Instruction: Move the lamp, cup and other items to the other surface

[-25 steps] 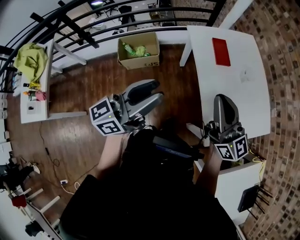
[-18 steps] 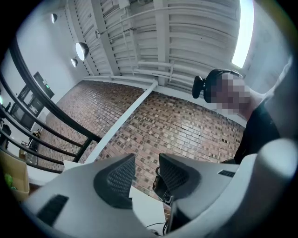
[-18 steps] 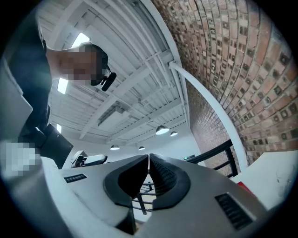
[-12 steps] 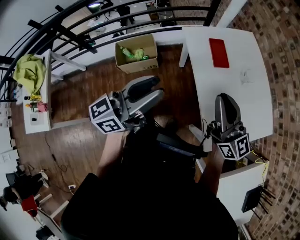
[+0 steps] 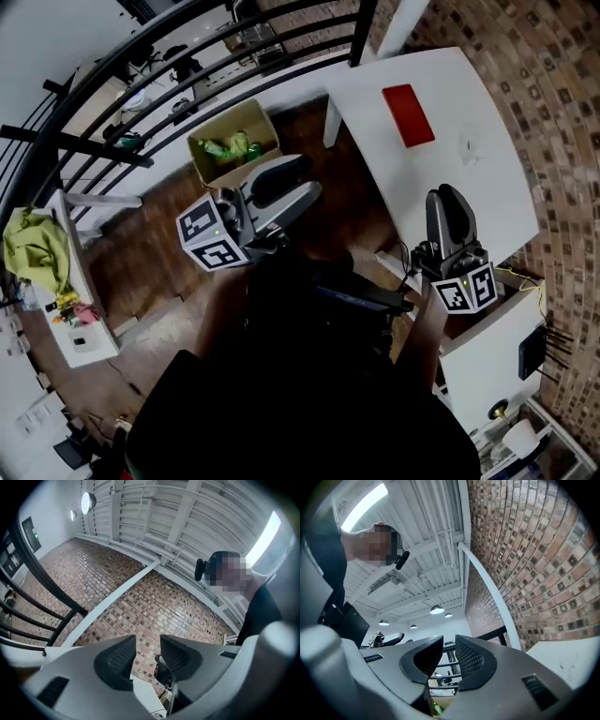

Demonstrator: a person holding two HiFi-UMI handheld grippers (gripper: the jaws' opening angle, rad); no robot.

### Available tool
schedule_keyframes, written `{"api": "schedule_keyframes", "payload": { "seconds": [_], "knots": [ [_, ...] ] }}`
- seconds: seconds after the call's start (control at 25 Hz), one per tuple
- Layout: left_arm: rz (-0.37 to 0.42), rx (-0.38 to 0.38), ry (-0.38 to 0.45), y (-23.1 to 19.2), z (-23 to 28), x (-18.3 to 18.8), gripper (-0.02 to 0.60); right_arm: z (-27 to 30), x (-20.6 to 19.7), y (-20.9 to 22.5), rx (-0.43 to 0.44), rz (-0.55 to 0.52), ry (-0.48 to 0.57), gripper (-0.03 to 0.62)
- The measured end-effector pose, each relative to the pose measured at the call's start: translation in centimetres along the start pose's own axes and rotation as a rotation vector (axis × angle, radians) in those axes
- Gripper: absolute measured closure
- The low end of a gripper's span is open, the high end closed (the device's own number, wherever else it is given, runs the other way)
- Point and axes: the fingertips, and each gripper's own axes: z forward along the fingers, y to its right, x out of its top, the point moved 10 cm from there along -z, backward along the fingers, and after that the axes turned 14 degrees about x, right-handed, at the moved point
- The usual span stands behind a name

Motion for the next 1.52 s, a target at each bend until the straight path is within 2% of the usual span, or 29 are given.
{"api": "schedule_keyframes", "payload": {
  "seconds": [0.16,0.36,0.52,0.76,0.96,1.28,1.52],
  "knots": [
    [-0.029,-0.06,-0.042,-4.6,0.4,2.9,0.425,3.8,-0.3,-1.0,-0.083,-0.033,-0.011,0.507],
    [-0.049,-0.161,-0.111,-8.1,0.9,5.4,0.425,6.3,-0.9,-2.9,-0.205,-0.057,-0.018,0.507],
    [-0.083,-0.222,-0.152,-10.0,2.3,5.8,0.425,6.4,-1.5,-3.6,-0.29,-0.064,-0.024,0.507],
    [-0.122,-0.268,-0.196,-10.4,5.5,4.5,0.425,4.4,-1.7,-3.1,-0.377,-0.065,-0.019,0.507],
    [-0.086,-0.268,-0.21,-9.9,9.0,3.9,0.425,2.5,-2.0,0.2,-0.393,-0.05,0.008,0.507],
    [-0.038,-0.265,-0.226,-7.6,16.0,3.4,0.425,-0.4,0.4,7.1,-0.377,-0.071,0.038,0.507],
    [-0.023,-0.275,-0.267,-5.3,21.2,0.3,0.425,-4.7,1.4,10.5,-0.373,-0.065,0.06,0.507]
  ]
}}
